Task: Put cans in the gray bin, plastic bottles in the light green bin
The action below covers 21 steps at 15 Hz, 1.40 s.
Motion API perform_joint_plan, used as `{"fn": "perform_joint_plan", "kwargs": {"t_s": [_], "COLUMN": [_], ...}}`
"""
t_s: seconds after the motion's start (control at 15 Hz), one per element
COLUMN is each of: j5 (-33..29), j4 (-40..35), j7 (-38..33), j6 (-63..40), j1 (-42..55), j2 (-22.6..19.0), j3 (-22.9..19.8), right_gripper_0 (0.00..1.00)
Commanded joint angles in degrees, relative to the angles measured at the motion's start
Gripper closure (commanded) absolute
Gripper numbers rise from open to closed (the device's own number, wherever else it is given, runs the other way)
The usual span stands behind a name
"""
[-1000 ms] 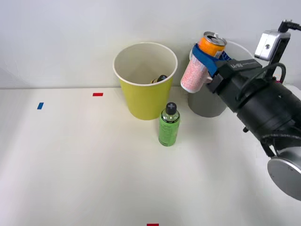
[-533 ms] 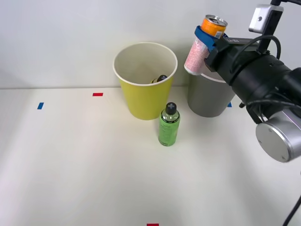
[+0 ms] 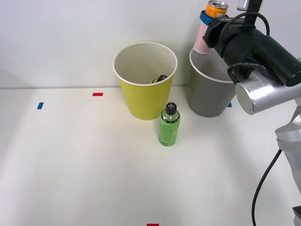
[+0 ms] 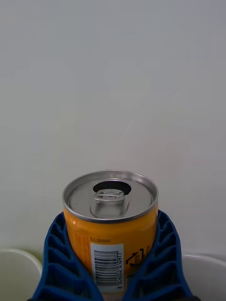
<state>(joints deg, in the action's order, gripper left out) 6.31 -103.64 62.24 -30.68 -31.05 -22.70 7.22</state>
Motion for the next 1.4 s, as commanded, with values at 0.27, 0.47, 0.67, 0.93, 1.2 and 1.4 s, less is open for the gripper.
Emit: {"fn": "perform_joint_plan", "kwargs": {"t_s": [0.27,0.47,0.67,0.93,1.2,1.4], "j5": [-4.64,-4.9,-5.17,-5.17,-5.17,-4.73], "j4": [9.07,9.07,8.98,9.07,8.89,7.58], "j7": [0.43,-0.01,-0.54,-0.98,-1.77,-1.95], "j6": [4.49,4.49,4.57,4.57,11.87,23.38], "j1": [-1.91,-1.82,-1.91,-1.82,1.17,8.38], "j2": [-0.77,-1.3,-1.47,-1.83,-2.62,-2.53], "j3": [-0.72,-0.72,-0.72,-0.54,0.25,0.33], "right_gripper_0": [1.0,1.0,0.29,0.0,0.0,0.0]}}
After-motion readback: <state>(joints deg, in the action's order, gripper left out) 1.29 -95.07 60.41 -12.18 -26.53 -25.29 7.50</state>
